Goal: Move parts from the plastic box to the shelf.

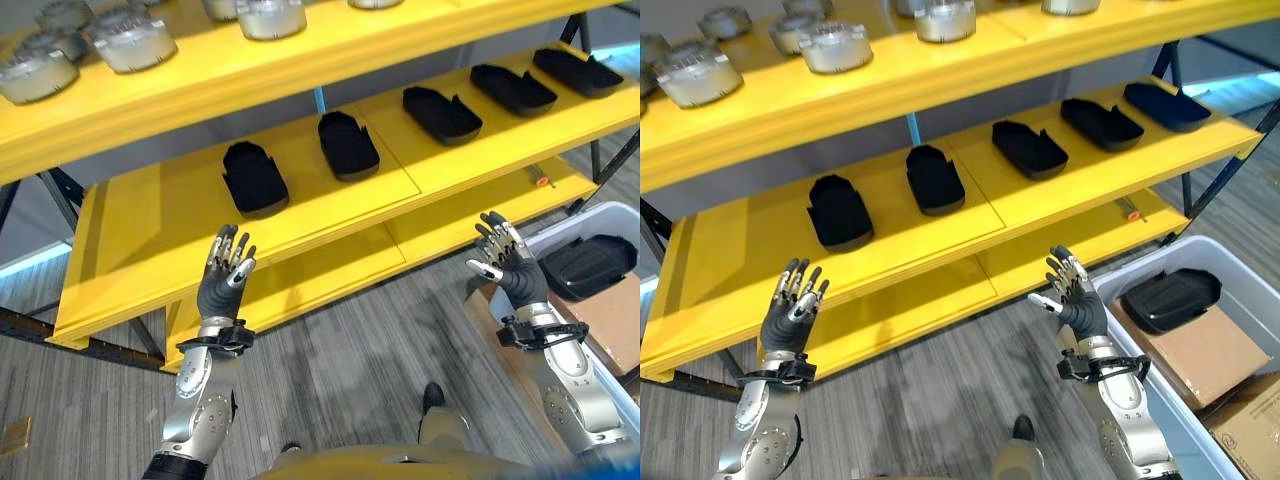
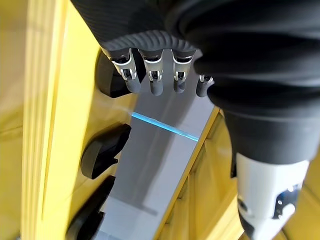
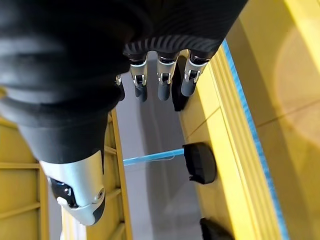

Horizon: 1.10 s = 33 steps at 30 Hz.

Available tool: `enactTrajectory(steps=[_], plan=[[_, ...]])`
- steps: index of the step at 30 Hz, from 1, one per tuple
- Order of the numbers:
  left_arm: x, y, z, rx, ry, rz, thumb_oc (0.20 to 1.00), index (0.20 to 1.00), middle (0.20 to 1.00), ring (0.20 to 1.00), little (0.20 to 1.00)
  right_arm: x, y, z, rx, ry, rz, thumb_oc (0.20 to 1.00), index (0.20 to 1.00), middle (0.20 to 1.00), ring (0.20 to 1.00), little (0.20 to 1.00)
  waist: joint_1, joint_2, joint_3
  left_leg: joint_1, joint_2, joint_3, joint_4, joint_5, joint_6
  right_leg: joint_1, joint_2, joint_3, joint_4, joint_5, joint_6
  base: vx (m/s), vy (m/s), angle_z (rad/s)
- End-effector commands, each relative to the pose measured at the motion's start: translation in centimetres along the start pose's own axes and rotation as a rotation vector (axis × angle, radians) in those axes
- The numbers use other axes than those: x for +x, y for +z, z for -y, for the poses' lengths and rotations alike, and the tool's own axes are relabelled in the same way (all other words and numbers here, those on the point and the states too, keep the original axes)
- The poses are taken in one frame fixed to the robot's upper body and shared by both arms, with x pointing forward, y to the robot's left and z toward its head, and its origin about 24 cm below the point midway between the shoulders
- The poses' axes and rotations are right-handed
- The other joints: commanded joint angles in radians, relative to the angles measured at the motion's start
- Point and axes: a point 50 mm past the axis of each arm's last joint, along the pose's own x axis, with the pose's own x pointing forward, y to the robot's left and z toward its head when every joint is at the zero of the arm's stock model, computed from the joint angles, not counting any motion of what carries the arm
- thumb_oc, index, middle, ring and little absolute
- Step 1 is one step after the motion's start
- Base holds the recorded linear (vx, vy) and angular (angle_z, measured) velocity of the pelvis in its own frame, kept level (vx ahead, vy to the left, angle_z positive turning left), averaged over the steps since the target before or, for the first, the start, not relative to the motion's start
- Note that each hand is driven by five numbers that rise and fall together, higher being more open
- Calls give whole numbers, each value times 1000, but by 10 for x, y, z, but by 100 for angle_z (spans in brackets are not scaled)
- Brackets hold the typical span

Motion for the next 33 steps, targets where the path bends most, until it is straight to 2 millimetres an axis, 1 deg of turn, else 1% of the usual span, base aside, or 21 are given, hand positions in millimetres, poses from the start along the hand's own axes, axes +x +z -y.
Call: enactTrajectory(steps=[1, 2, 4, 8, 9, 10, 11, 12, 13, 15, 16, 18, 19, 20, 21, 22, 23, 25, 27, 31, 33], plan=[[5, 6, 8, -47, -98, 3, 1000, 1000, 1000, 1000, 1000, 3, 26, -12, -17, 66, 131, 1000, 1000, 1000, 1000, 1000, -7, -22, 16, -24, 118, -141, 23, 334, -65, 88, 9, -2, 22, 1, 27, 15, -157, -9], [3, 3, 10, -53, -104, -10, 1000, 1000, 1000, 1000, 1000, 2, 25, -12, -24, 70, 127, 1000, 1000, 1000, 1000, 1000, -6, -19, 13, -20, 123, -150, 32, 354, -68, 94, 18, -3, 32, -11, 18, -15, -223, -9], [0, -8, 13, -85, -107, -57, 1000, 1000, 1000, 1000, 1000, 0, 24, -11, -30, 69, 120, 1000, 1000, 1000, 1000, 1000, -2, -13, 13, -32, 151, -198, 71, 479, -92, 122, 65, -18, 61, -59, -26, -25, -293, -7], [-7, -15, 11, -84, -105, -92, 1000, 1000, 1000, 1000, 1000, -5, 21, -9, -34, 67, 100, 1000, 1000, 1000, 1000, 1000, 8, -24, 7, -87, 194, -211, 203, 479, -92, 187, 108, -14, 0, -73, -52, 69, -261, -9], [-6, -16, 9, -79, -96, -99, 1000, 1000, 1000, 1000, 1000, -8, 23, -4, -49, 51, 100, 1000, 1000, 1000, 1000, 1000, -6, -63, 5, -107, 227, -121, 252, 479, -92, 242, 126, -36, -62, -80, -79, 57, -433, -3], [-7, -16, 9, -79, -96, -100, 1000, 1000, 1000, 1000, 1000, -8, 22, -4, -49, 51, 100, 1000, 1000, 1000, 1000, 1000, -6, -65, 5, -103, 223, -121, 249, 479, -92, 247, 123, -36, -65, -82, -79, -25, -716, 62], [-8, -18, 8, -76, -85, -107, 1000, 1000, 1000, 1000, 1000, -10, 19, 0, -57, 28, 79, 1000, 1000, 1000, 1000, 1000, 15, -94, 15, -171, 100, -159, 221, 451, -89, 286, 144, -48, -155, -47, -101, -51, -361, 72], [-8, -18, 8, -76, -85, -107, 1000, 1000, 1000, 1000, 1000, -10, 19, 0, -57, 28, 79, 1000, 1000, 1000, 1000, 1000, 11, -97, 15, -172, 96, -161, 219, 450, -88, 289, 141, -52, -160, -46, -99, -47, -401, 46], [-10, -20, 7, -67, -81, -115, 1000, 1000, 1000, 1000, 1000, -11, 18, 1, -56, 25, 73, 1000, 1000, 1000, 1000, 1000, 23, -108, 17, -198, 26, -190, 208, 386, -63, 295, 137, -49, -177, -24, -93, 32, -65, -11], [-14, -19, 4, -48, -74, -114, 1000, 1000, 1000, 1000, 1000, -11, 17, 1, -47, 34, 71, 1000, 1000, 1000, 1000, 1000, 39, -128, 18, -241, -72, -234, 159, 326, -29, 297, 135, -31, -205, 11, -76, 13, -64, -20], [-15, -19, 2, -36, -70, -111, 1000, 1000, 1000, 1000, 1000, -11, 15, -1, -41, 41, 66, 1000, 1000, 1000, 1000, 1000, 59, -129, 25, -279, -136, -281, 124, 318, 16, 277, 139, -16, -205, 35, -75, -16, -10, -31], [-16, -18, -1, -26, -55, -102, 1000, 1000, 1000, 1000, 1000, -9, 11, -4, -35, 56, 56, 1000, 1000, 1000, 1000, 1000, 105, -126, 40, -332, -256, -461, 55, 287, 32, 280, 158, 31, -222, 48, -65, 36, 3, -45], [-16, -18, -1, -27, -53, -98, 1000, 1000, 1000, 1000, 1000, -7, 10, -6, -28, 64, 58, 1000, 1000, 1000, 1000, 1000, 114, -122, 48, -326, -287, -514, 17, 269, 38, 279, 167, 48, -223, 50, -61, 50, -3, -103], [-14, -17, 0, -24, -55, -89, 1000, 1000, 1000, 1000, 1000, -4, 10, -9, -23, 72, 60, 1000, 1000, 1000, 1000, 1000, 122, -120, 52, -320, -310, -549, 0, 251, 51, 278, 173, 65, -230, 52, -54, 11, -4, -138], [-14, -17, 0, -24, -55, -89, 1000, 1000, 1000, 1000, 1000, -4, 10, -9, -23, 73, 60, 1000, 1000, 1000, 1000, 1000, 122, -119, 51, -322, -309, -549, -1, 253, 51, 275, 174, 66, -230, 53, -54, 19, 5, -135], [-15, -18, 1, -35, -54, -87, 1000, 1000, 1000, 1000, 1000, -3, 9, -12, -10, 84, 59, 1000, 1000, 1000, 1000, 1000, 121, -119, 49, -292, -318, -546, -29, 222, 72, 276, 182, 86, -231, 51, -47, 95, 49, -78], [-13, -20, 3, -48, -62, -89, 1000, 1000, 1000, 1000, 1000, -7, 6, -11, 2, 78, 45, 1000, 1000, 1000, 1000, 1000, 100, -117, 33, -251, -299, -474, -70, 216, 80, 271, 190, 108, -231, 55, -44, 138, 92, -40], [-10, -18, 4, -43, -68, -84, 1000, 1000, 1000, 1000, 1000, -7, 6, -11, 16, 72, 46, 1000, 1000, 1000, 1000, 1000, 90, -119, 23, -217, -308, -457, -88, 199, 95, 262, 187, 138, -231, 61, -36, 142, 98, -82], [-11, -19, 4, -47, -65, -83, 1000, 1000, 1000, 1000, 1000, -10, 6, -12, 20, 87, 35, 1000, 1000, 1000, 1000, 1000, 70, -126, 11, -162, -319, -402, -109, 158, 123, 266, 184, 191, -231, 67, -26, 184, 88, -159], [-11, -19, 5, -65, -62, -76, 1000, 1000, 1000, 1000, 1000, -9, 5, -13, 27, 85, 32, 1000, 1000, 1000, 1000, 1000, 53, -125, 3, -144, -323, -352, -113, 132, 137, 255, 182, 236, -223, 73, -21, 135, 96, -92], [-9, -17, 5, -63, -59, -67, 1000, 1000, 1000, 1000, 1000, -7, 6, -15, 27, 91, 40, 1000, 1000, 1000, 1000, 1000, 30, -119, 13, -131, -335, -313, -110, 97, 153, 226, 186, 288, -184, 61, -10, 82, 129, -79]])
